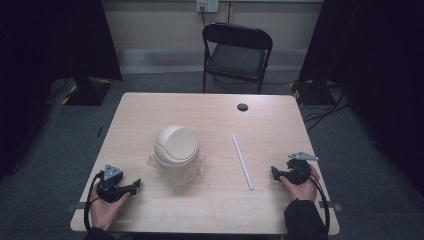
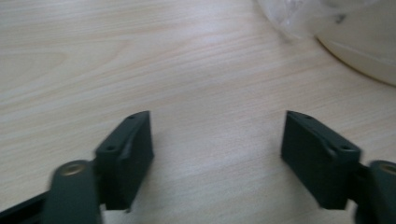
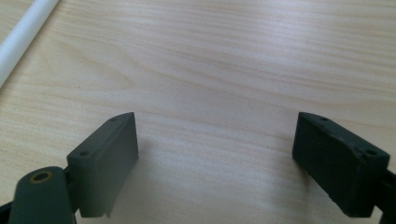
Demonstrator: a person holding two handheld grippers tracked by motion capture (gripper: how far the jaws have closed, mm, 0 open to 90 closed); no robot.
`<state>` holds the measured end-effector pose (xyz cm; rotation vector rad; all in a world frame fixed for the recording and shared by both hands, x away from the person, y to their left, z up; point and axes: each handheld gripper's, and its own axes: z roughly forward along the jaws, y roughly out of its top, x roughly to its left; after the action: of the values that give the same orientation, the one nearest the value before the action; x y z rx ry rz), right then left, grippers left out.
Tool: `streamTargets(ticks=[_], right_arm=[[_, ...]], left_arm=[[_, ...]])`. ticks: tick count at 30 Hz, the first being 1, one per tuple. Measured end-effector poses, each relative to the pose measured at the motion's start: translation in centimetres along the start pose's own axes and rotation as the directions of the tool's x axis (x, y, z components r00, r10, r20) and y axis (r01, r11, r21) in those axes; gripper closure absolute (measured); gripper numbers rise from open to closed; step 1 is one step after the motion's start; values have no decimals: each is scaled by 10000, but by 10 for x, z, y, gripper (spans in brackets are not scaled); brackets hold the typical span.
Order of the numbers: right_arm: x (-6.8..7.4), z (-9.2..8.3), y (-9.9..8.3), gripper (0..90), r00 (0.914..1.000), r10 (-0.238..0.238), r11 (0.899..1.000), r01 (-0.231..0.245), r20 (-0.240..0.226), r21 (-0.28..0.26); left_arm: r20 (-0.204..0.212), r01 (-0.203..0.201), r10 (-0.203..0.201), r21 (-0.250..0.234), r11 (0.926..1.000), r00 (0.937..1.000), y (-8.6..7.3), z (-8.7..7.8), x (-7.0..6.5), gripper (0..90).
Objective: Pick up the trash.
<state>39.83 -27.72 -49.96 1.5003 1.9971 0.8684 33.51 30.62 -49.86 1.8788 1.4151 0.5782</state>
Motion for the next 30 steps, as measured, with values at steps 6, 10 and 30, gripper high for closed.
streamTargets(ticks=[6, 10, 30], right_arm=[[0, 0, 0, 138, 10000, 2, 10000, -2, 1, -1], [0, -1, 0, 138, 10000, 44, 10000, -44, 48, 16], [1, -2, -1, 139, 9998, 108, 9999, -108, 146, 10]], left_arm=[[-32, 124, -126, -668, 9977, 9999, 3, -11, -1, 349], [-154, 161, -186, -1474, 9889, 9997, 6, -21, -5, 351], [206, 653, -621, -3626, 9297, 9979, 33, -58, -24, 356]])
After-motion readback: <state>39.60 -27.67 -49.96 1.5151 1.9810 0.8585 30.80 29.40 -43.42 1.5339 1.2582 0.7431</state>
